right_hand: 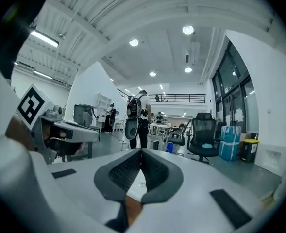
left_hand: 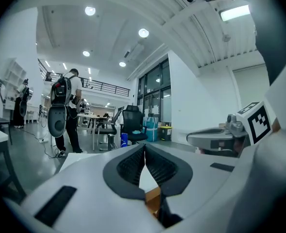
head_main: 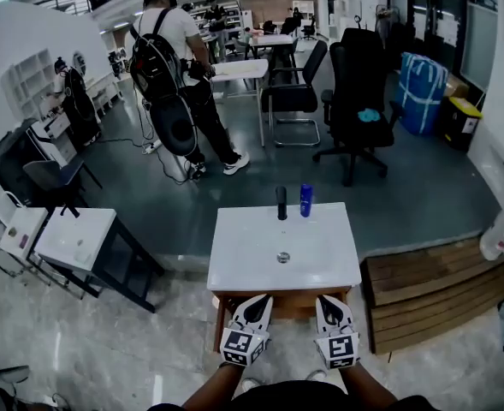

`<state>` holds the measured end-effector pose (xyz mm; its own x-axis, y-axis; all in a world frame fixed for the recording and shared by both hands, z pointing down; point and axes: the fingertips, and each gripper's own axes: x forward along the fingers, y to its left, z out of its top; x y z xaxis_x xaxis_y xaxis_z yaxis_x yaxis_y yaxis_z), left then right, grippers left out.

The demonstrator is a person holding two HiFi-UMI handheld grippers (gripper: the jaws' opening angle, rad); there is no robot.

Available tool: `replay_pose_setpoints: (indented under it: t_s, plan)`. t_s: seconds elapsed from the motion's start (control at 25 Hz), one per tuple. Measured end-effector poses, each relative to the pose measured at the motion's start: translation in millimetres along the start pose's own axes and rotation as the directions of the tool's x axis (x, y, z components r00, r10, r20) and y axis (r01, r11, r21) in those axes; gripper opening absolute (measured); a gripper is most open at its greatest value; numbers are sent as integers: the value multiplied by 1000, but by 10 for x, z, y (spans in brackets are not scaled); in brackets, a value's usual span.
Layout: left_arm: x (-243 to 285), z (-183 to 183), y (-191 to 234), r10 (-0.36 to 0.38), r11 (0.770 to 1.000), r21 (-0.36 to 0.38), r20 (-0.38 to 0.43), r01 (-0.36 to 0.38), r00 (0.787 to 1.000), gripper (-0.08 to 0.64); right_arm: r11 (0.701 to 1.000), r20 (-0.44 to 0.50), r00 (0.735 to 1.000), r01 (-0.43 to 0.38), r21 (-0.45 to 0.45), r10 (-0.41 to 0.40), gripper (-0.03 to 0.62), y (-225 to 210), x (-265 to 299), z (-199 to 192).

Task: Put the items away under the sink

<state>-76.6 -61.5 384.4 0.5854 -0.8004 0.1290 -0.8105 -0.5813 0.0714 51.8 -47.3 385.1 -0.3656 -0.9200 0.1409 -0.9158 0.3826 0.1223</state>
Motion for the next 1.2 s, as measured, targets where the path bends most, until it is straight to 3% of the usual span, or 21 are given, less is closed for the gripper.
replay_pose_setpoints:
  t_s: [0.24,0.48,1.2]
  plan:
    - [-105,209,104,39,999,7,55,-39,998,21,999,2,999,38,-3,-38,20,-74,-34,92]
    - [-133,232,111,3,1000,24,70,-5,998,21,999,18,999,48,-10,-48,20,0,-10,177]
    - [-604,103,554,-64,998,15,29,63,998,21,997,-35,996,78,-19,-79,20,594,173,168]
